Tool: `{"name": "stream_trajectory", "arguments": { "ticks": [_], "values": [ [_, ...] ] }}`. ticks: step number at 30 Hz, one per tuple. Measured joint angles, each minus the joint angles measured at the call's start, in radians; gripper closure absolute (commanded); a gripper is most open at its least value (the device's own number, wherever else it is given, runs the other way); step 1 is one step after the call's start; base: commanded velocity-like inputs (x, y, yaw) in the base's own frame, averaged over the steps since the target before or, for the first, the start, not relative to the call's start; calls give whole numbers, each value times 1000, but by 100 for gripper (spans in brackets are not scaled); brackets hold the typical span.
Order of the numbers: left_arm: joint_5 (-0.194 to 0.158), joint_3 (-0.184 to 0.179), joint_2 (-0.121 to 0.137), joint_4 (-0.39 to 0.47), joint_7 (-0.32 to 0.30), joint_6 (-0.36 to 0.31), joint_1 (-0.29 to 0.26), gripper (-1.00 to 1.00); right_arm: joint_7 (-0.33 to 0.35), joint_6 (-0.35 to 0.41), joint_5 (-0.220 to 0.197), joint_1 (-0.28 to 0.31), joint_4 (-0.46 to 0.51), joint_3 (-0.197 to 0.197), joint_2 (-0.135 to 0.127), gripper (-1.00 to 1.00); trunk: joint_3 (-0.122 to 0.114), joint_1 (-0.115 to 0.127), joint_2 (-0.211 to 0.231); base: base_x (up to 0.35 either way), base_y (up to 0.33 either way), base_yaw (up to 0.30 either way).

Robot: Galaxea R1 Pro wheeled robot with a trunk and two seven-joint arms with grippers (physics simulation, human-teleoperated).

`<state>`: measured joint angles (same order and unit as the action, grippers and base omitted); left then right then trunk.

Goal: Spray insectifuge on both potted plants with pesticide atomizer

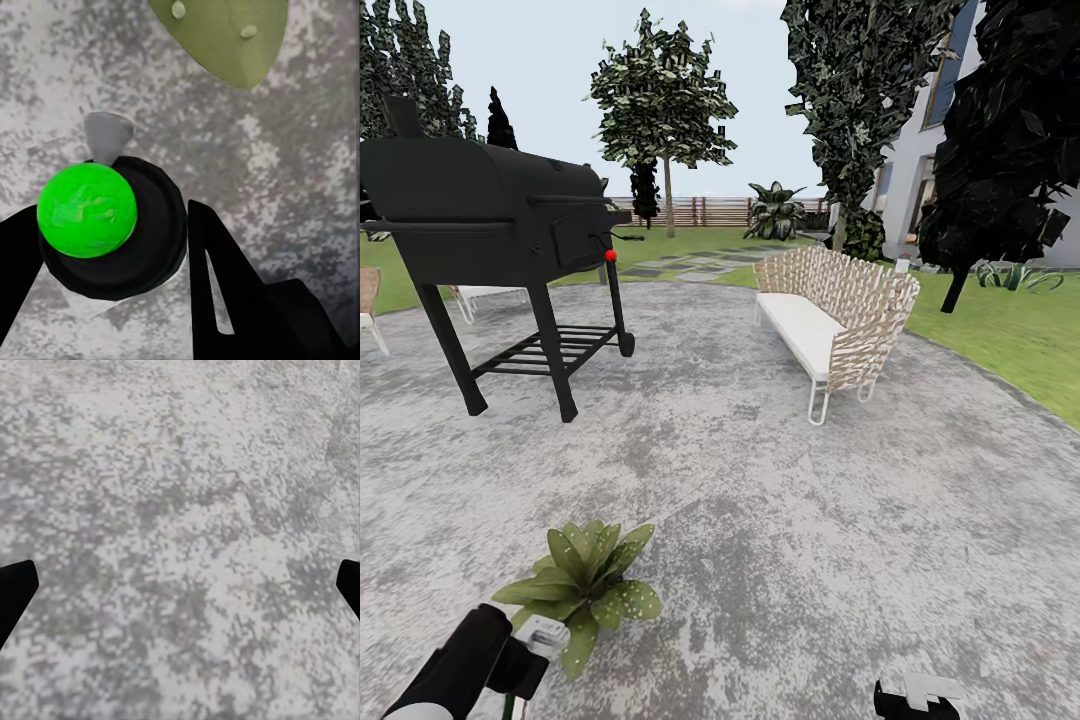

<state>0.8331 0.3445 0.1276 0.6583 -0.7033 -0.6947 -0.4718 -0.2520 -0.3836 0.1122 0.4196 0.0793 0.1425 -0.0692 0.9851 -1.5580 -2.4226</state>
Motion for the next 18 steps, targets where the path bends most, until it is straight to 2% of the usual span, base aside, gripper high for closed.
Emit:
{"name": "stream_trajectory", "arguments": {
  "ticks": [3,5,8,10,14,18],
  "values": [
    [-1,-3,0,-9,1,2,0,100,0,0,0,0,0,0,0,-100,0,0,0,0,0,0],
    [3,-3,6,-55,3,20,16,100,0,0,0,0,0,0,0,-100,0,0,0,0,0,0],
    [5,-1,14,-92,8,132,48,100,0,0,0,0,0,1,0,-100,0,0,0,0,0,0],
    [0,10,21,-93,9,164,60,100,0,0,0,0,0,0,0,-100,0,0,0,0,0,0],
    [-6,65,23,-83,9,174,61,100,0,0,0,0,0,1,0,-100,0,0,0,0,0,0],
    [-7,69,14,-81,9,174,53,100,0,0,0,0,0,1,0,-100,0,0,0,0,0,8]
  ]
}}
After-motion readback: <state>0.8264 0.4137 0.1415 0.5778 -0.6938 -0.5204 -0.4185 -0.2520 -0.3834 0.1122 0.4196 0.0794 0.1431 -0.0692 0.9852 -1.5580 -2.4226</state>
